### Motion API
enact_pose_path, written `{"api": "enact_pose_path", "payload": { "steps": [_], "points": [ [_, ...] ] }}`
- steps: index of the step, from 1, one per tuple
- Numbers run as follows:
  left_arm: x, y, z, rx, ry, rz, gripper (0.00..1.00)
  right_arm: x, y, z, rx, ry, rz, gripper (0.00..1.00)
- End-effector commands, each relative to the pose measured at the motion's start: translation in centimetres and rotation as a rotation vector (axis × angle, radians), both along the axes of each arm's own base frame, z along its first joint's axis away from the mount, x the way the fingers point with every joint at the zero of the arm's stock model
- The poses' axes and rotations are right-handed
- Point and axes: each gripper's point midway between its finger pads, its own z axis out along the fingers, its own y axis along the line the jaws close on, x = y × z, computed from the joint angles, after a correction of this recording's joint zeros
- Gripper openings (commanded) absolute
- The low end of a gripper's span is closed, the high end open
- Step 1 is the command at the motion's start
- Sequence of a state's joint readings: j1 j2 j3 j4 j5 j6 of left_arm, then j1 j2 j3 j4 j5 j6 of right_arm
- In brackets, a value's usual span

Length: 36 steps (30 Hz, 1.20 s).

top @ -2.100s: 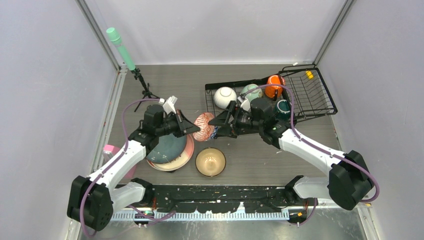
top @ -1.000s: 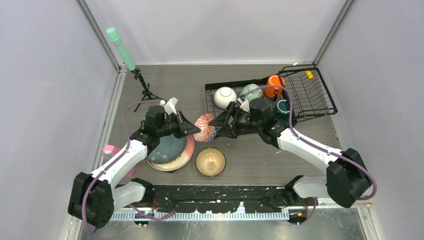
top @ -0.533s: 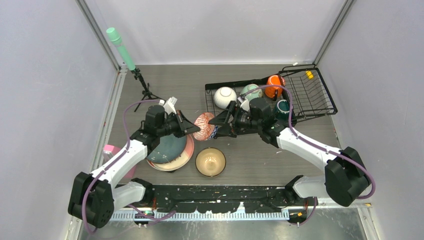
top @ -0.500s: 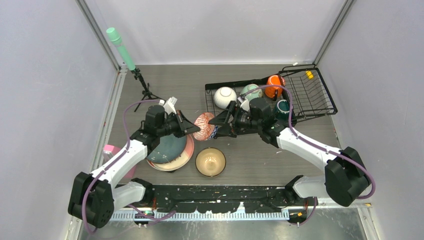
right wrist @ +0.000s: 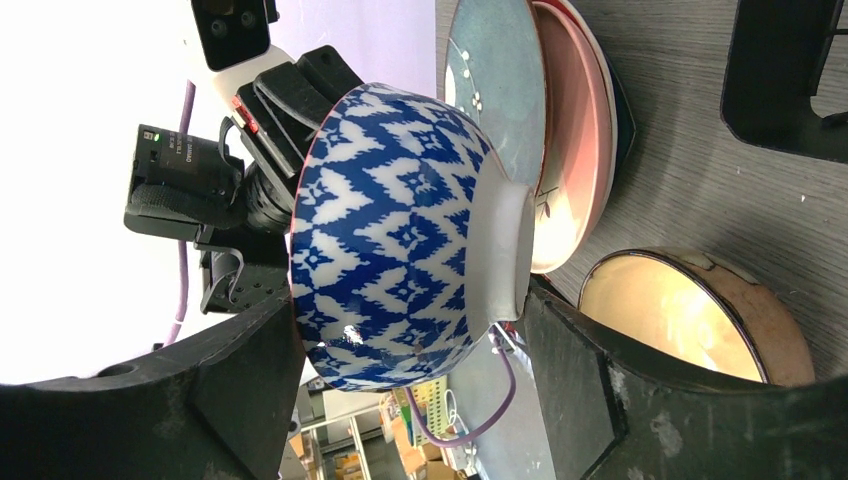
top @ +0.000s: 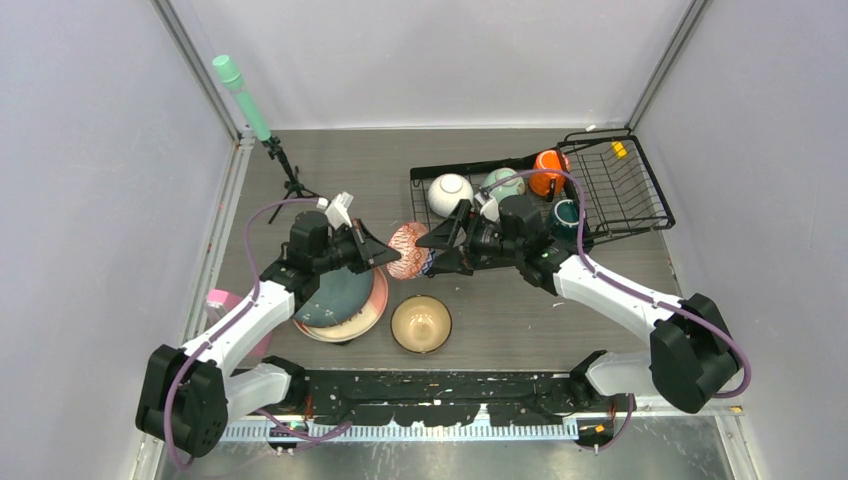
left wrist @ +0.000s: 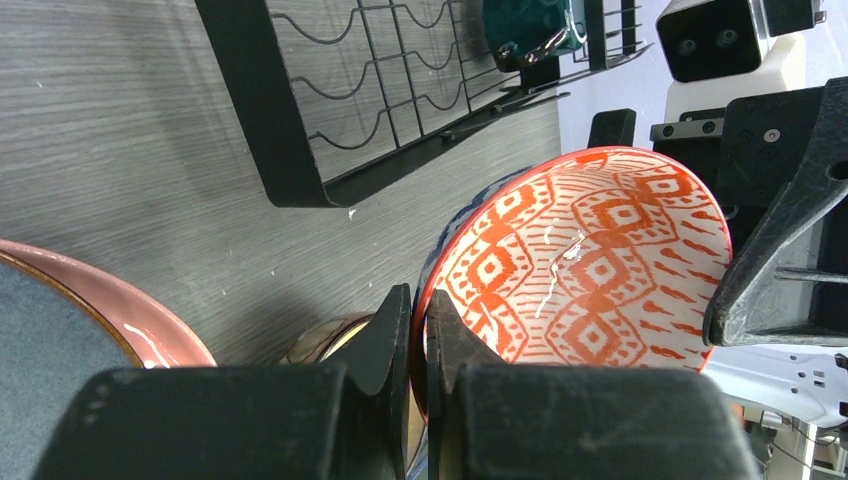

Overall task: Load the mixed dishes into the dish rack
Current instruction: Pick up the bowl from the corner of the board.

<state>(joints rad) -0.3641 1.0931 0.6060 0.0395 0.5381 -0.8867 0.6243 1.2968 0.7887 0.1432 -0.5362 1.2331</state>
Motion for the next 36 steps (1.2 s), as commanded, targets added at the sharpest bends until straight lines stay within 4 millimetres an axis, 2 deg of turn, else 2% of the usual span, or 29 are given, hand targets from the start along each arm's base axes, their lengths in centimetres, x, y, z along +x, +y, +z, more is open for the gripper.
{"api": "enact_pose_path", "payload": {
  "steps": [1,7,9,15,18,20,21,23,25,29,34,36],
  "points": [
    [0.9,-0.4,3.1,-0.074,-0.117,0.004,0.0,1.0,0.5,2.1,0.046,-0.045,-0.015,0.82],
    [0.9,-0.6,3.0,-0.09,-0.115,-0.004,0.0,1.3,0.7,2.2,0.071,-0.046,-0.021,0.83],
    [0.9,-0.6,2.7,-0.084,-0.108,-0.001,0.0,1.3,0.8,2.6,0.096,-0.051,-0.023,0.8],
    [1.0,-0.7,2.6,-0.082,-0.108,-0.006,0.01,1.3,1.1,3.4,0.129,-0.055,-0.012,0.52],
    [1.0,-0.6,2.2,-0.073,-0.099,-0.003,0.11,1.5,0.8,3.2,0.088,-0.069,-0.026,0.46],
    [1.0,-0.6,2.0,-0.07,-0.093,-0.004,0.15,1.7,0.6,3.2,0.059,-0.083,-0.038,0.4],
    [1.1,-0.6,1.9,-0.068,-0.092,-0.005,0.21,1.8,0.5,3.7,0.055,-0.096,-0.041,0.34],
    [1.1,-0.6,1.7,-0.061,-0.086,-0.007,0.32,2.1,0.4,3.8,0.028,-0.111,-0.047,0.32],
    [1.1,-0.6,1.7,-0.054,-0.083,-0.01,0.39,2.2,0.3,3.7,0.007,-0.123,-0.049,0.32],
    [1.1,-0.5,1.4,-0.036,-0.077,-0.009,0.45,2.7,-0.1,3.5,-0.026,-0.135,-0.08,0.31],
    [1.0,0.3,1.2,0.011,-0.085,0.016,0.57,3.3,-0.9,3.0,-0.108,-0.148,-0.109,0.31],
    [0.9,0.6,1.2,0.03,-0.095,0.025,0.66,3.6,-1.7,2.6,-0.171,-0.161,-0.127,0.31]
  ]
}}
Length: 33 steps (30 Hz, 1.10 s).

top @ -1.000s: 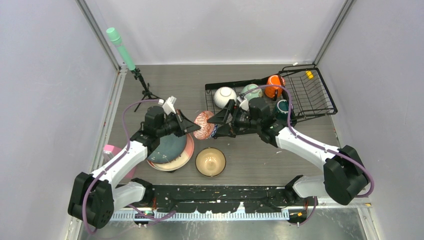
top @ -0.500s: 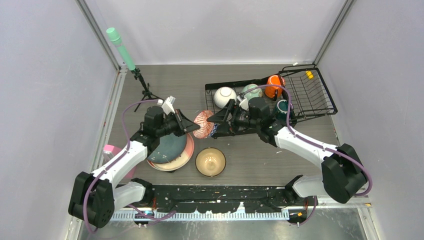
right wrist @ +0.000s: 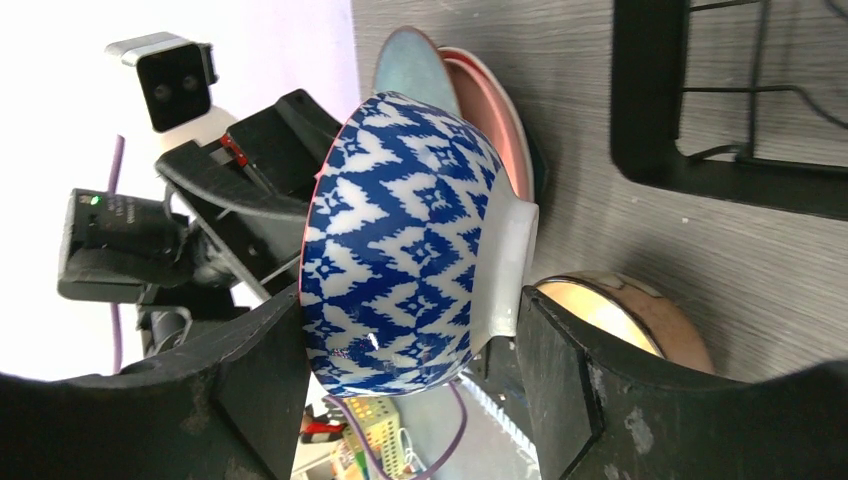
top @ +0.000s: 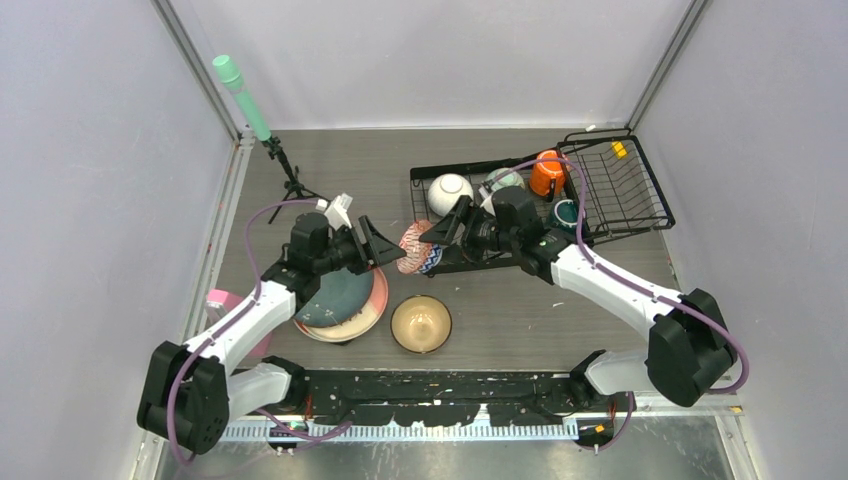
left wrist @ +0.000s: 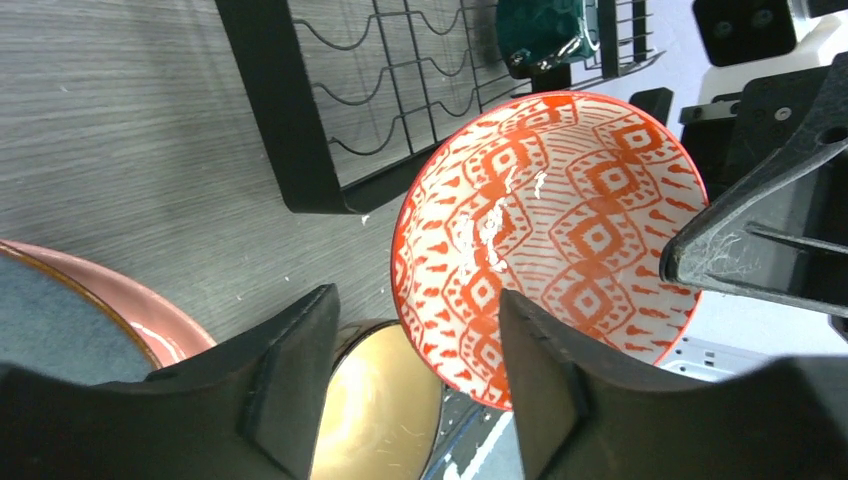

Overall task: Load the mixed dishes into the dish rack
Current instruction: Pick up the bowl from the corner of the board, then turn the bowl upside down on the dish rack.

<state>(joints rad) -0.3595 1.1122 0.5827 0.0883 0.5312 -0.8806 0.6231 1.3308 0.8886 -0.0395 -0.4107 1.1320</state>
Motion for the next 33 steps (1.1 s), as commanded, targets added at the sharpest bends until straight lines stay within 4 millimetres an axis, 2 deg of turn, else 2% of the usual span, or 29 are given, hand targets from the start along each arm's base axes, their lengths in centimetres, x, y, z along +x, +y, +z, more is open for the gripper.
{"api": "enact_pose_path", "payload": {
  "steps": [1,4,5,6,7,8,9,10,11,12,14,18,21,22,23,24,25,26,27,28,29,33],
  "points": [
    [0.4,0.6,1.9,0.035,-0.081,0.02,0.7,1.7,-1.0,4.3,-0.037,-0.157,-0.046,0.31],
    [0.2,0.9,1.8,0.055,-0.088,0.019,0.78,2.4,-2.3,4.2,-0.119,-0.191,-0.078,0.3],
    [0.0,1.0,1.8,0.062,-0.088,0.016,0.79,2.7,-2.4,4.8,-0.13,-0.208,-0.085,0.3],
    [-0.2,1.1,1.6,0.074,-0.082,0.011,0.8,3.0,-3.0,4.4,-0.176,-0.215,-0.092,0.3],
    [-0.4,1.2,1.5,0.083,-0.082,0.004,0.81,3.3,-3.2,5.2,-0.188,-0.239,-0.098,0.3],
    [-0.5,1.2,1.4,0.093,-0.083,-0.004,0.82,3.5,-3.9,4.6,-0.242,-0.242,-0.106,0.3],
    [-0.8,1.2,1.3,0.101,-0.082,-0.014,0.82,3.9,-4.1,5.3,-0.257,-0.263,-0.114,0.3],
    [-0.9,1.3,1.2,0.109,-0.08,-0.023,0.83,4.1,-4.9,4.7,-0.314,-0.267,-0.12,0.3],
    [-1.1,1.3,1.1,0.116,-0.083,-0.032,0.84,4.4,-5.1,5.6,-0.329,-0.288,-0.126,0.3],
    [-1.2,1.4,1.0,0.123,-0.084,-0.037,0.85,4.7,-5.9,4.9,-0.388,-0.291,-0.132,0.3],
    [-1.5,1.6,1.0,0.142,-0.094,-0.048,0.87,5.4,-6.9,5.7,-0.456,-0.318,-0.15,0.3],
    [-2.2,2.3,0.4,0.195,-0.097,-0.057,0.88,6.9,-9.1,5.5,-0.617,-0.337,-0.182,0.3],
    [-2.8,2.7,0.1,0.238,-0.102,-0.065,0.88,8.0,-10.6,4.7,-0.748,-0.337,-0.193,0.3],
    [-2.9,2.8,0.2,0.248,-0.104,-0.069,0.88,8.1,-11.0,5.0,-0.777,-0.337,-0.193,0.3],
    [-3.1,2.9,0.2,0.256,-0.108,-0.073,0.88,8.3,-11.8,4.1,-0.848,-0.321,-0.186,0.3],
    [-3.2,2.9,0.2,0.261,-0.111,-0.075,0.88,8.7,-12.1,4.5,-0.867,-0.329,-0.193,0.3],
    [-3.3,3.0,0.3,0.267,-0.116,-0.074,0.88,8.8,-12.8,3.8,-0.929,-0.315,-0.185,0.3],
    [-3.4,3.1,0.3,0.273,-0.121,-0.071,0.88,9.2,-13.0,4.1,-0.948,-0.32,-0.188,0.3],
    [-3.5,3.3,0.3,0.28,-0.123,-0.066,0.88,9.3,-13.5,3.4,-1.003,-0.307,-0.174,0.3],
    [-3.5,3.4,0.3,0.287,-0.126,-0.06,0.88,9.6,-13.7,3.6,-1.021,-0.311,-0.175,0.3],
    [-3.6,3.5,0.4,0.289,-0.131,-0.056,0.88,9.7,-14.2,2.8,-1.074,-0.297,-0.154,0.3],
    [-3.7,3.8,0.4,0.295,-0.144,-0.047,0.9,10.5,-15.3,2.2,-1.185,-0.283,-0.148,0.3]
  ]
}}
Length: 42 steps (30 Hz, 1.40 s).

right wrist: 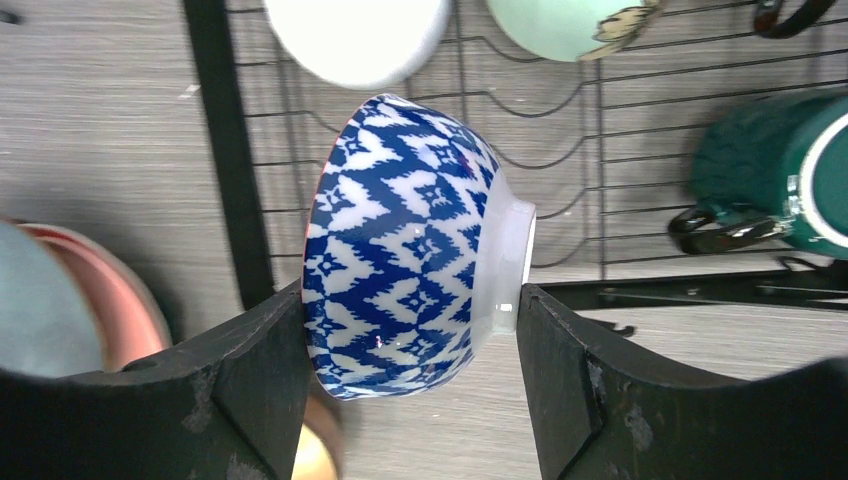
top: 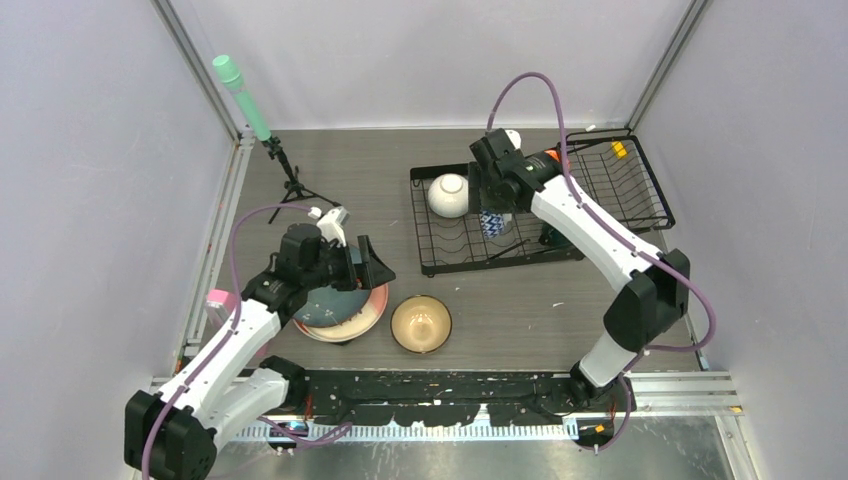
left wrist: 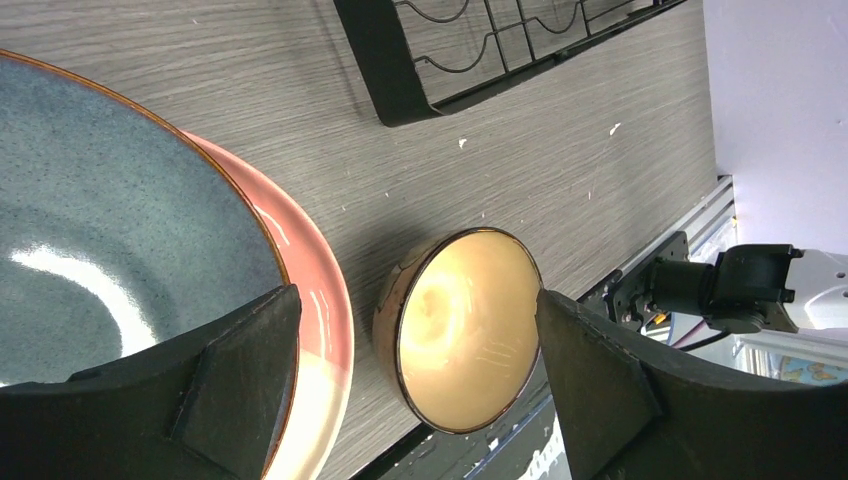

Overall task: Load the mixed dishes into the dish rack
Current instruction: Turn the bowl upside down on the dish rack.

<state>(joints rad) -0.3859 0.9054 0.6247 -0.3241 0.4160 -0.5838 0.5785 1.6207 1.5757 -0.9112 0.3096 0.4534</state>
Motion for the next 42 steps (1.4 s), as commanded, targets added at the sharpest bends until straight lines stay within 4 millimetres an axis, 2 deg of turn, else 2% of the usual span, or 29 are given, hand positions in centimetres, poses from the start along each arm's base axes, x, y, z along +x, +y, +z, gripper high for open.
{"api": "enact_pose_path", "payload": {
  "steps": [1,10,22,31,42],
  "points": [
    [0.4,0.4,1.4,0.016,-0.066,0.006,0.9,1.5,-2.6,2.1,-0.165,-0.064,-0.021,0.3],
    [0.4,0.3,1.6,0.009,-0.076,0.002,0.91,2.7,-5.0,1.2,-0.367,-0.043,-0.047,0.3],
    [0.5,0.0,1.7,0.001,-0.079,-0.015,0.91,4.1,-5.9,-3.4,-0.564,0.062,-0.035,0.29],
    [0.6,-0.2,1.7,-0.003,-0.075,-0.021,0.91,4.1,-6.6,-4.8,-0.673,0.117,-0.019,0.33],
    [0.3,0.2,1.4,0.038,-0.062,-0.029,0.91,4.2,-5.1,-7.5,-0.714,0.196,0.044,0.41]
  ]
}}
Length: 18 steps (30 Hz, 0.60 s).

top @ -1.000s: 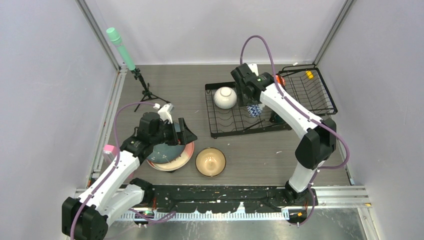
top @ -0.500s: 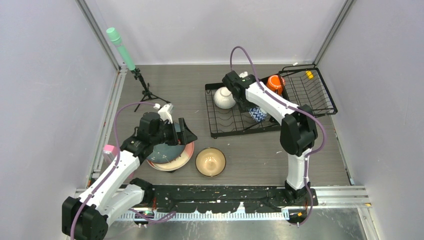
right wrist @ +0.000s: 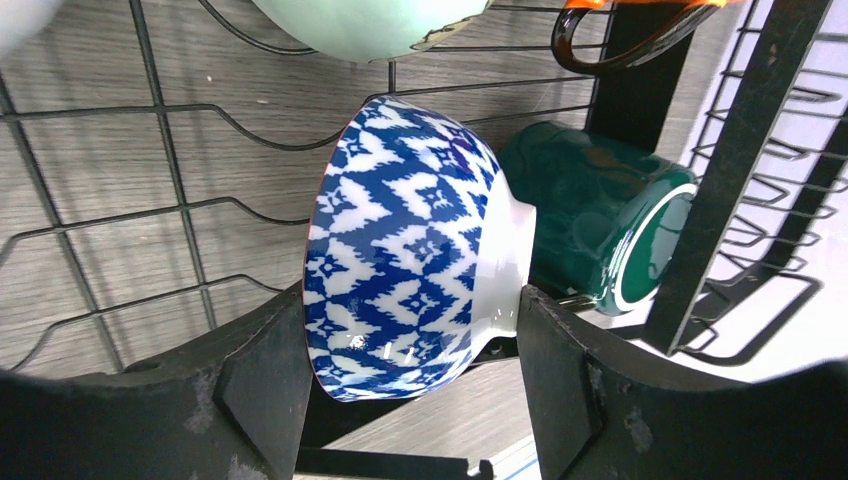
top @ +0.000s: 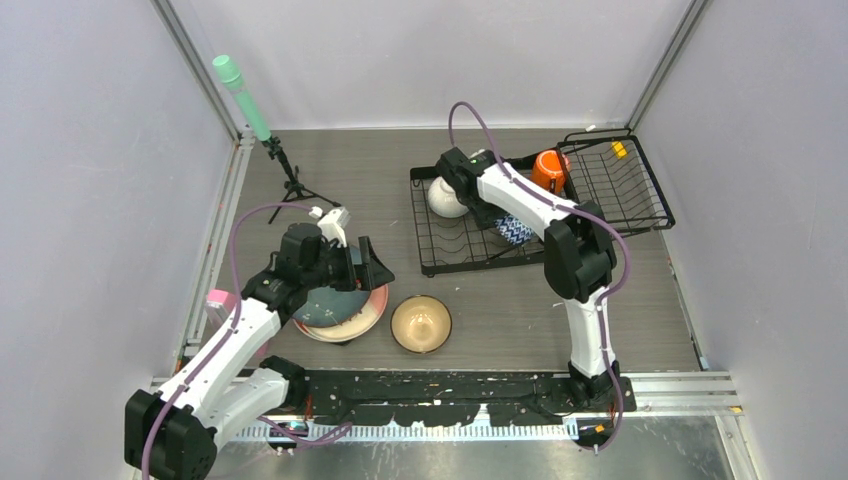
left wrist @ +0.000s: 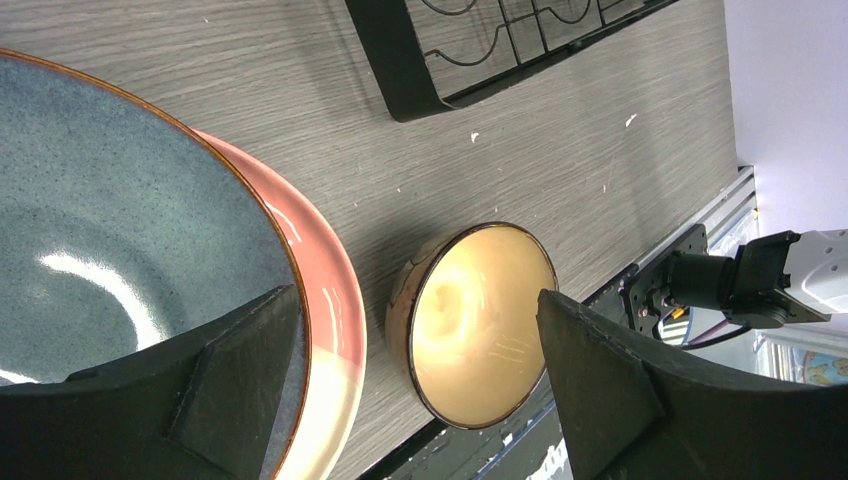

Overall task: Load the mixed dishes into the dish rack
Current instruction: Turn the bowl upside down on the dish rack.

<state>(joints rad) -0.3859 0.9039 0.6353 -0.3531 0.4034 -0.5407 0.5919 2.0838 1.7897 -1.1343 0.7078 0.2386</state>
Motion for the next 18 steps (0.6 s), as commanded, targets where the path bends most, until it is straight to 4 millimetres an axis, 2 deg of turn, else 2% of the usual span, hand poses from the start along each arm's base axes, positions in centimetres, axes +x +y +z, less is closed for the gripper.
{"api": "enact_pose_path", "payload": {
  "steps": [1,7,10,18],
  "points": [
    [0.3,-0.1,1.7,0.001,-0.048,-0.018,0.91,0.5,0.5,1.3,-0.027,-0.022,0.021,0.42],
    [0.2,-0.1,1.5,0.004,-0.039,-0.019,0.91,0.4,1.0,0.5,-0.014,0.01,0.03,0.49],
    [0.1,-0.1,1.3,0.009,-0.032,-0.024,0.91,0.2,1.5,0.1,0.011,0.028,0.034,0.56],
    [-0.1,-0.1,1.2,0.015,-0.021,-0.037,0.91,-0.5,1.9,-1.4,0.023,0.083,0.044,0.64]
  ]
}}
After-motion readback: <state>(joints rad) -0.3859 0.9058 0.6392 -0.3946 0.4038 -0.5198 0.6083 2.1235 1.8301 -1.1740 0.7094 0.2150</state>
